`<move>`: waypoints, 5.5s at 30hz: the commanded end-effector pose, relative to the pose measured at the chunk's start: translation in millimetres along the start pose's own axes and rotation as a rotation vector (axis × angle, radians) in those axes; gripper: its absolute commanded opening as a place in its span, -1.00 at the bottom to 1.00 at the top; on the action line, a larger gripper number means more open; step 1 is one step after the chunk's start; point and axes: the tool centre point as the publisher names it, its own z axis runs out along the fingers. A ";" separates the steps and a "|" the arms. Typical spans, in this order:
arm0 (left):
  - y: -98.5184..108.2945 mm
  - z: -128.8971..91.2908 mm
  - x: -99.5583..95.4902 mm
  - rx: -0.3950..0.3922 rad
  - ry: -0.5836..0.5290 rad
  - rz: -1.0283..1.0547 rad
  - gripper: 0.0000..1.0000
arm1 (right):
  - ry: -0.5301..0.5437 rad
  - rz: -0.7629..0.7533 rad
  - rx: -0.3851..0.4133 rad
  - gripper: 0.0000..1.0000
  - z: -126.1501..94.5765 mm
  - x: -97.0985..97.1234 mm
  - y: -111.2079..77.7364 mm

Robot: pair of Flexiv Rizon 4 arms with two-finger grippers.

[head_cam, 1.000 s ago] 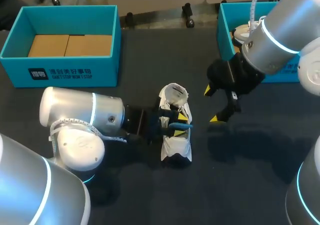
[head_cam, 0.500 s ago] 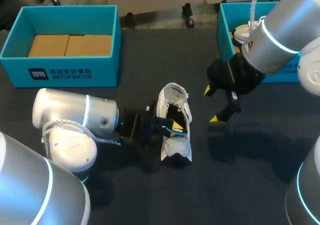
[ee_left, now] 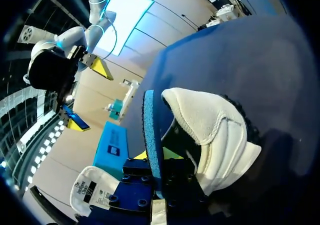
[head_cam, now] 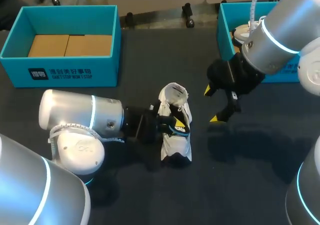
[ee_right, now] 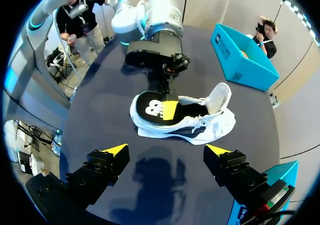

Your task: Take the shoe out of the shoebox, open the shoe tongue, remove and reinsert the insole, then place the shoe into the shoebox

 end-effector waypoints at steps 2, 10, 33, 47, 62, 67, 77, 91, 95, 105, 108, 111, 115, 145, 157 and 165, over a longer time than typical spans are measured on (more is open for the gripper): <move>-8.3 -9.1 -8.0 0.018 -0.022 -0.024 -0.04 | -0.003 0.001 0.003 1.00 1.5 0.8 0.2; -21.4 -32.2 -21.0 0.052 -0.050 -0.029 0.36 | -0.003 0.001 0.003 1.00 1.5 0.8 0.2; -1.5 -16.2 -0.9 -0.013 0.084 -0.005 -1.00 | -0.003 0.001 0.003 1.00 1.5 0.8 0.2; 12.2 -19.5 3.1 -0.073 0.093 0.032 -1.00 | -0.003 0.001 0.003 1.00 1.5 0.8 0.2; -18.5 -29.0 -6.3 0.029 0.058 0.019 -0.47 | -0.003 0.001 0.003 1.00 1.5 0.8 0.2; -14.6 -21.5 4.4 0.026 0.095 0.003 -1.00 | -0.003 0.001 0.003 1.00 1.5 0.8 0.2; -7.2 -20.4 4.0 -0.006 0.105 -0.004 -0.37 | -0.003 0.001 0.003 1.00 1.5 0.8 0.2; -23.9 -50.6 -19.1 0.017 0.077 0.045 1.00 | -0.003 0.001 0.003 1.00 1.5 0.8 0.2; -23.4 -55.0 -21.6 0.010 0.086 0.067 0.98 | -0.003 0.001 0.003 1.00 1.5 0.8 0.2; -20.5 -56.5 -25.6 0.006 0.135 0.131 -1.00 | -0.003 0.001 0.003 1.00 1.5 0.8 0.2; -17.5 -58.2 -26.1 0.006 0.160 0.156 -1.00 | -0.003 0.001 0.003 1.00 1.5 0.8 0.2; -16.1 -59.7 -26.0 0.002 0.183 0.179 -1.00 | -0.003 0.001 0.003 1.00 1.5 0.8 0.2; -16.1 -61.2 -24.2 0.058 0.290 0.226 -1.00 | -0.003 0.001 0.003 1.00 1.5 0.8 0.2; -20.5 -56.7 -23.8 0.107 0.827 0.394 -1.00 | -0.013 0.023 -0.003 1.00 -1.1 -0.9 -6.3; -20.5 -56.7 -23.8 0.107 0.827 0.394 -1.00 | -0.057 0.088 0.037 1.00 -42.8 -0.4 -36.5; -20.5 -56.7 -23.8 0.107 0.827 0.394 -1.00 | -0.076 0.147 0.046 1.00 -79.7 17.6 -54.2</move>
